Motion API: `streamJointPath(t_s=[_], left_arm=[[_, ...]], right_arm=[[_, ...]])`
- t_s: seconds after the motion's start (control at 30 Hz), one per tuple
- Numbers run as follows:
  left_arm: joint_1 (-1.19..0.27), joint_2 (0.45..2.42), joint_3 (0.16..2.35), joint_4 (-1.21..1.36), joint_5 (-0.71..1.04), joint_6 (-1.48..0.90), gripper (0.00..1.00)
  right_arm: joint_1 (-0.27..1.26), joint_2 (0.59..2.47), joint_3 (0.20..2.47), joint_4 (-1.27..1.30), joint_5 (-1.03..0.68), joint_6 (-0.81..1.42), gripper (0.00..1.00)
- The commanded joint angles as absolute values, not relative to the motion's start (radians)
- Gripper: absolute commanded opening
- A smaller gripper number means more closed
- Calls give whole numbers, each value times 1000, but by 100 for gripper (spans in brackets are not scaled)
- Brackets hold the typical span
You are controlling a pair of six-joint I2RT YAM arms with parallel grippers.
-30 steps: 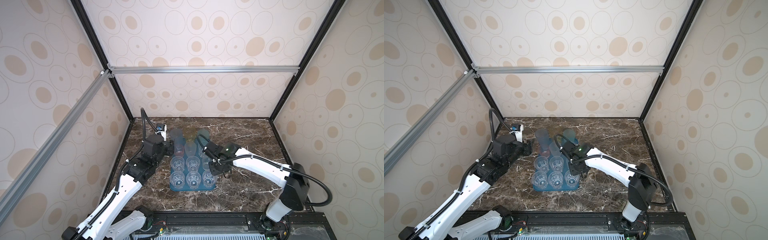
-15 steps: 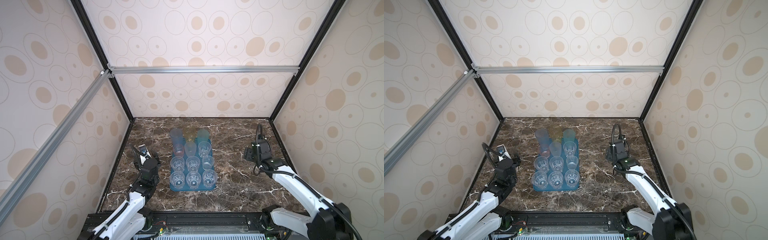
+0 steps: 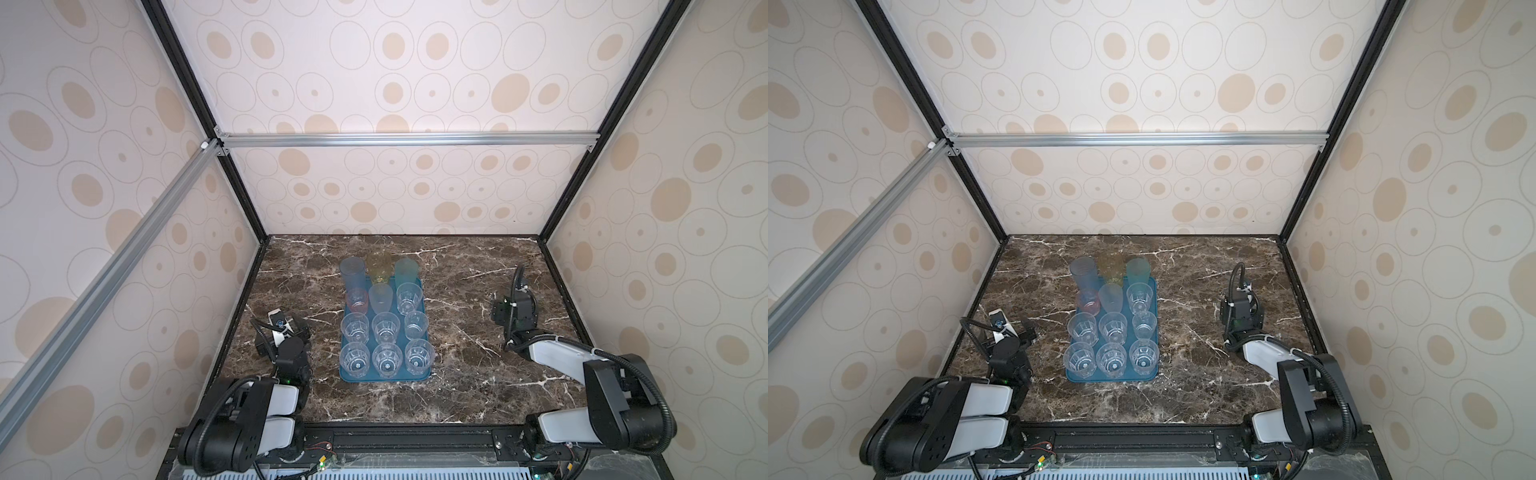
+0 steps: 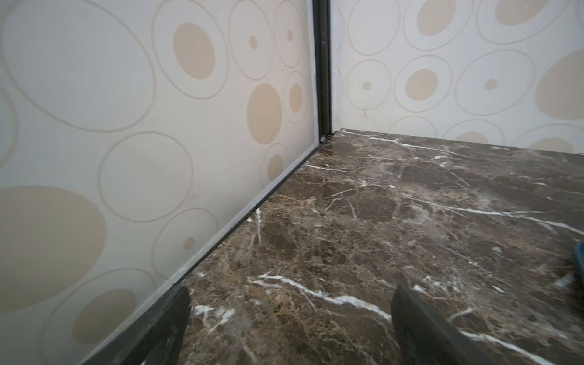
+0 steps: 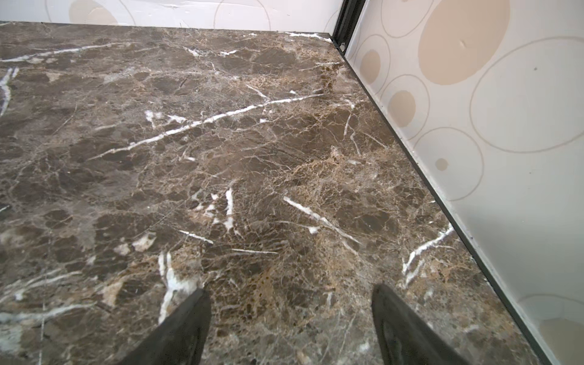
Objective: Place the glasses into the tray
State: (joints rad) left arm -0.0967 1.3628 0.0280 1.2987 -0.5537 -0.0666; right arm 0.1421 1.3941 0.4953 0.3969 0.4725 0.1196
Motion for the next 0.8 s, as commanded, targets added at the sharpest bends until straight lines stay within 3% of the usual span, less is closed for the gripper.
streamJointPath(t_s=[0.0,0.17,0.27,0.33,0.37,0.4,0.77], left_arm=[[-69,1487,73,1563,-357,-58,99],[-55,1522,89,1562,-280,-50,99],[-39,1601,73,1676,-285,-64,99],[-33,1560,92,1570,-277,-86,99],[-29,1578,99,1590,-272,-81,99],[-26,1584,104,1590,-266,-80,99],[-27,1573,162,1471,-228,-68,99]], right_arm=[[114,1413,472,572,375,64,83],[101,1434,476,606,306,24,84],[96,1565,392,921,310,3,85],[96,1541,403,835,320,22,84],[94,1531,409,811,315,30,96],[93,1547,400,861,320,23,100],[92,1540,402,838,321,23,100]])
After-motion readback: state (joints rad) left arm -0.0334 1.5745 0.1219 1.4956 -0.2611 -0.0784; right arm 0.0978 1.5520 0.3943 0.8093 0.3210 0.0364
